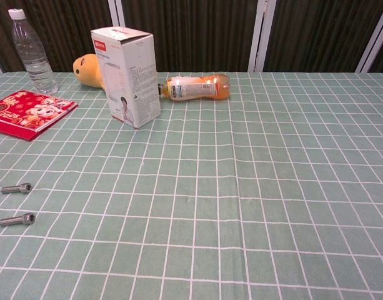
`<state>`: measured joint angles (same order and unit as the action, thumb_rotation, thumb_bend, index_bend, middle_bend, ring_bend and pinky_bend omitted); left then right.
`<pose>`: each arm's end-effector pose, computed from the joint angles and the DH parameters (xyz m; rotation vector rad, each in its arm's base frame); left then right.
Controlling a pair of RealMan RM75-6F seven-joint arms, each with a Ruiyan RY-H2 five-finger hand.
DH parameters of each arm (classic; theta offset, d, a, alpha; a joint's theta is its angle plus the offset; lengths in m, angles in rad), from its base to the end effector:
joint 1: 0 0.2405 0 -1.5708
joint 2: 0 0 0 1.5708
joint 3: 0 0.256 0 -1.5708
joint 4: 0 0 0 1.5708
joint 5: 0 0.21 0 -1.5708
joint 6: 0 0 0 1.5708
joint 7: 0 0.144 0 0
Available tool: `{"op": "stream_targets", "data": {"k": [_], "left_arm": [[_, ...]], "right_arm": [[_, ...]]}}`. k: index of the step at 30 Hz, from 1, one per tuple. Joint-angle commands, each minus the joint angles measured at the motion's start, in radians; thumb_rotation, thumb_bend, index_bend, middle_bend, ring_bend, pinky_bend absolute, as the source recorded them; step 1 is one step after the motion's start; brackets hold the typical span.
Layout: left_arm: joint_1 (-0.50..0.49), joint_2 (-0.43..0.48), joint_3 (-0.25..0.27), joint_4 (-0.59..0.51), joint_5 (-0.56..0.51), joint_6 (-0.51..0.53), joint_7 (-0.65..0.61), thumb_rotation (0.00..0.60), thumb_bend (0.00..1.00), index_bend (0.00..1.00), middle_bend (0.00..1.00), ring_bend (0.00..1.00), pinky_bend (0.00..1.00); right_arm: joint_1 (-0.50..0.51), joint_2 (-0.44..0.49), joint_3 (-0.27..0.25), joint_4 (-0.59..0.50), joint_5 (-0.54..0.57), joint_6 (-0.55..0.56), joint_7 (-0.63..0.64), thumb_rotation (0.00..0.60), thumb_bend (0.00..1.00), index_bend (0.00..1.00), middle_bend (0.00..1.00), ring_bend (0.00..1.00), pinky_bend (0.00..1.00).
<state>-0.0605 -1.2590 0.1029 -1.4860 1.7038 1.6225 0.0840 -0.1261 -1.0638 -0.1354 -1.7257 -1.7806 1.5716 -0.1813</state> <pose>-0.3006 0.1393 0.1119 -1.5756 -0.7946 -0.9518 -0.2883 -0.0765 0.1425 1.5762 -0.9194 0.7717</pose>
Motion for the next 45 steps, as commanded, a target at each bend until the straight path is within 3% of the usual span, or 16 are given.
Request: {"op": "stream_targets", "data": {"k": [1,3,4,7,8,10,11,14,17,28,45], "left_arm": [[-0.002,-0.007,0.000,-0.005,-0.002,-0.015,0.009,0.600,0.39,0.00,0.00,0.00,0.07],[-0.004,-0.018,0.003,-0.005,0.006,-0.027,0.025,0.600,0.39,0.00,0.01,0.01,0.15],[-0.005,-0.028,0.002,-0.005,0.008,-0.032,0.030,0.600,0.39,0.00,0.05,0.07,0.25],[-0.011,-0.081,-0.001,0.005,0.005,-0.054,-0.001,0.600,0.39,0.03,0.39,0.46,0.71],[-0.016,-0.101,0.002,0.011,-0.001,-0.075,-0.019,0.600,0.39,0.06,0.50,0.57,0.82],[-0.026,-0.131,0.003,0.037,-0.006,-0.108,-0.011,0.600,0.39,0.13,0.72,0.77,0.97],[-0.032,-0.151,0.004,0.055,-0.013,-0.134,0.012,0.600,0.39,0.17,0.80,0.84,1.00],[-0.046,-0.211,-0.002,0.095,-0.029,-0.184,0.045,0.600,0.39,0.27,0.94,0.97,1.00],[-0.055,-0.273,-0.028,0.153,-0.043,-0.191,0.071,0.600,0.39,0.33,1.00,1.00,1.00],[-0.061,-0.390,-0.068,0.324,-0.095,-0.202,0.080,0.600,0.39,0.42,1.00,1.00,1.00],[-0.076,-0.428,-0.080,0.384,-0.142,-0.239,0.067,0.600,0.39,0.48,1.00,1.00,1.00]], "right_arm": [[0.004,0.002,0.000,-0.002,0.005,-0.008,0.004,0.600,0.16,0.00,0.00,0.00,0.00],[0.003,0.003,0.001,-0.001,0.001,-0.002,0.006,0.600,0.16,0.00,0.00,0.00,0.00],[0.002,0.003,0.000,-0.002,0.002,-0.001,0.009,0.600,0.16,0.00,0.00,0.00,0.00],[0.002,0.005,0.001,-0.002,0.002,0.001,0.013,0.600,0.16,0.00,0.00,0.00,0.00],[0.003,0.006,0.000,-0.002,0.002,0.000,0.016,0.600,0.16,0.00,0.00,0.00,0.00],[0.004,0.008,0.000,-0.002,0.002,0.001,0.020,0.600,0.16,0.00,0.00,0.00,0.00],[0.004,0.007,0.001,-0.002,0.002,0.002,0.021,0.600,0.16,0.00,0.00,0.00,0.00],[0.006,0.008,0.000,-0.002,0.006,-0.005,0.022,0.600,0.16,0.00,0.00,0.00,0.00],[0.007,0.008,-0.001,-0.003,0.008,-0.009,0.020,0.600,0.16,0.00,0.00,0.00,0.00],[0.007,0.010,-0.001,-0.001,0.011,-0.008,0.022,0.600,0.16,0.00,0.00,0.00,0.00],[0.007,0.010,-0.002,-0.002,0.013,-0.010,0.020,0.600,0.16,0.00,0.00,0.00,0.00]]}}
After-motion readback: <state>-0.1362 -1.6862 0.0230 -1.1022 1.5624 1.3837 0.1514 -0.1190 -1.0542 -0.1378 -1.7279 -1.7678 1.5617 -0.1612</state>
